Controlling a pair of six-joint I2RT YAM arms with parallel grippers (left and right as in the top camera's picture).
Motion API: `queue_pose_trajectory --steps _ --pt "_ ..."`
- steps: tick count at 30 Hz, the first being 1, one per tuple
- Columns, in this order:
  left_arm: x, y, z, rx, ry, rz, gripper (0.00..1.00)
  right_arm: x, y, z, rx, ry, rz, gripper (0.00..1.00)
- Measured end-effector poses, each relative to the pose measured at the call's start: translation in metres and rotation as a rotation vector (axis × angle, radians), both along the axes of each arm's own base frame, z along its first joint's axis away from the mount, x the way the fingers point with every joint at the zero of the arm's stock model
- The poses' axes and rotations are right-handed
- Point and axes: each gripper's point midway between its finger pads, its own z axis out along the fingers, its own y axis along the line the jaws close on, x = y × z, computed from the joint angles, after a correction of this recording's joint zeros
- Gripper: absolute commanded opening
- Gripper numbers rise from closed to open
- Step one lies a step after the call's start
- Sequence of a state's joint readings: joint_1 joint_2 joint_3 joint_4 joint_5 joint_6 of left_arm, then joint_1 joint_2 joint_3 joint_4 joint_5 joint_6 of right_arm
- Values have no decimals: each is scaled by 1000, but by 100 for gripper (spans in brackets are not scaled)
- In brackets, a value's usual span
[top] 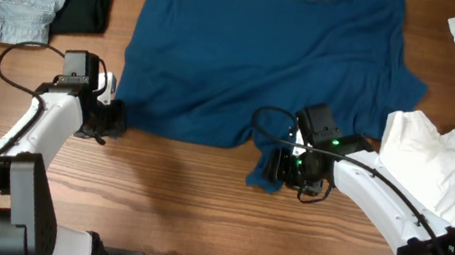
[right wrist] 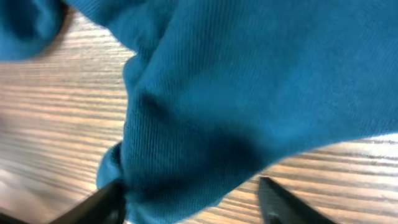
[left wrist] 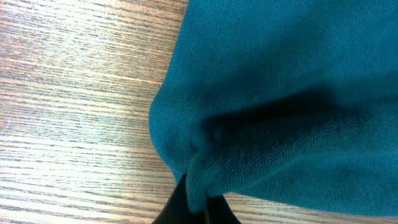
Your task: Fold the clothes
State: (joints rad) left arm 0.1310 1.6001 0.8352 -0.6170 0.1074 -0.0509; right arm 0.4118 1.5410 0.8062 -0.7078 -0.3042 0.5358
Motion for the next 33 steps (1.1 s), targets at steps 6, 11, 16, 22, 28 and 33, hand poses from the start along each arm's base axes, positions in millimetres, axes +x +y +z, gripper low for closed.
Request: queue_pose_trajectory --steps 6,11,16,22,28,33 --pt "2 0 0 1 -7 1 4 3 -9 -3 -53 0 -67 4" --pt "3 1 1 -2 -10 18 4 -8 -27 -4 -111 62 -108 4" --pt "4 2 1 2 -15 24 4 -38 -81 17 -256 172 -217 4" --pt "8 7 2 4 -33 39 4 -31 -123 51 -263 92 -391 7" --pt "9 11 5 6 -45 53 4 -28 -138 54 -246 80 -440 88" --pt "9 11 5 6 -46 53 4 -28 -135 55 -227 75 -409 80"
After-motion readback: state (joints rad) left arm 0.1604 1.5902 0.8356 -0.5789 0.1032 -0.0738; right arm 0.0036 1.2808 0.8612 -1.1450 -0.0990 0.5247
